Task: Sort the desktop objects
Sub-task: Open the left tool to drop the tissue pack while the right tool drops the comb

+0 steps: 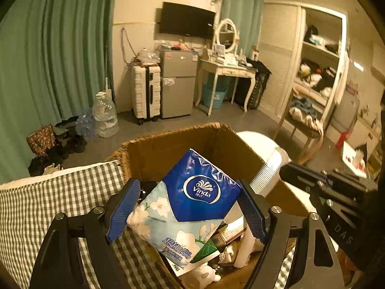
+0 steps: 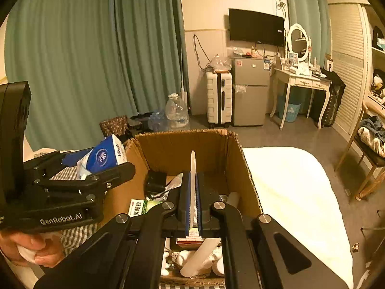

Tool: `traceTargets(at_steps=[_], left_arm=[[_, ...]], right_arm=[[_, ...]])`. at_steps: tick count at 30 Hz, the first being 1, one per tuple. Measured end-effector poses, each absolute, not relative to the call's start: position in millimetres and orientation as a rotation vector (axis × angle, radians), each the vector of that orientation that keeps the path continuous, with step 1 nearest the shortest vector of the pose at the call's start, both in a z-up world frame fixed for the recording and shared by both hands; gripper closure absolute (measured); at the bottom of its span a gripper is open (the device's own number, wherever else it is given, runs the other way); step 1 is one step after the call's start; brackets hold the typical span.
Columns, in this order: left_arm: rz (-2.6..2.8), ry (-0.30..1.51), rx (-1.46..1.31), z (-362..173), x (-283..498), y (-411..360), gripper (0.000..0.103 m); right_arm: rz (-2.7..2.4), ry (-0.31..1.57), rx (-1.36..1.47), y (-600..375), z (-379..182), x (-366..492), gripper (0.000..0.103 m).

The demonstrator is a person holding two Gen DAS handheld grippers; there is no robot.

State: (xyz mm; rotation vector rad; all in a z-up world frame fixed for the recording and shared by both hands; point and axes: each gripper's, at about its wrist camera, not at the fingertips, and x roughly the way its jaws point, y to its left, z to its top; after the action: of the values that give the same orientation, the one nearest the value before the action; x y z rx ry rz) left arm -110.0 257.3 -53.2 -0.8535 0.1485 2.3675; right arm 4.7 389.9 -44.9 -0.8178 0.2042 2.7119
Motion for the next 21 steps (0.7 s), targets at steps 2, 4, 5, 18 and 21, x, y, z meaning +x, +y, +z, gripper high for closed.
traceTargets(at_steps=[2,4,5,18,21], left_arm=[[2.354,0.164,-0.864,-59.9,-111.6,262.9,0.020],[2.343,0.172,-0.885,-66.3,-114.6,267.7,0.020],[2.335,0.176,-0.901,-69.8,-117.2,270.4,0.020],[2.271,0.212,-1.047,-86.5,-132.0,288.2,0.014],[2.289,0.188,-1.037,-77.4,-130.7,284.0,0.005]], right_arm=[[2.706,0.216,-0.834,393.4,-51.1,2.3,0.099],[2.701,0.214,-0.855,395.9,-55.8,0.3,0.099],[2.697,0.209,-0.865,397.3,-58.3,-0.9,0.099],[2.684,0.228,-0.896,403.4,-59.9,0.5,0.098],[2.692,0.215,-0.866,400.9,-51.2,3.3,0.098]])
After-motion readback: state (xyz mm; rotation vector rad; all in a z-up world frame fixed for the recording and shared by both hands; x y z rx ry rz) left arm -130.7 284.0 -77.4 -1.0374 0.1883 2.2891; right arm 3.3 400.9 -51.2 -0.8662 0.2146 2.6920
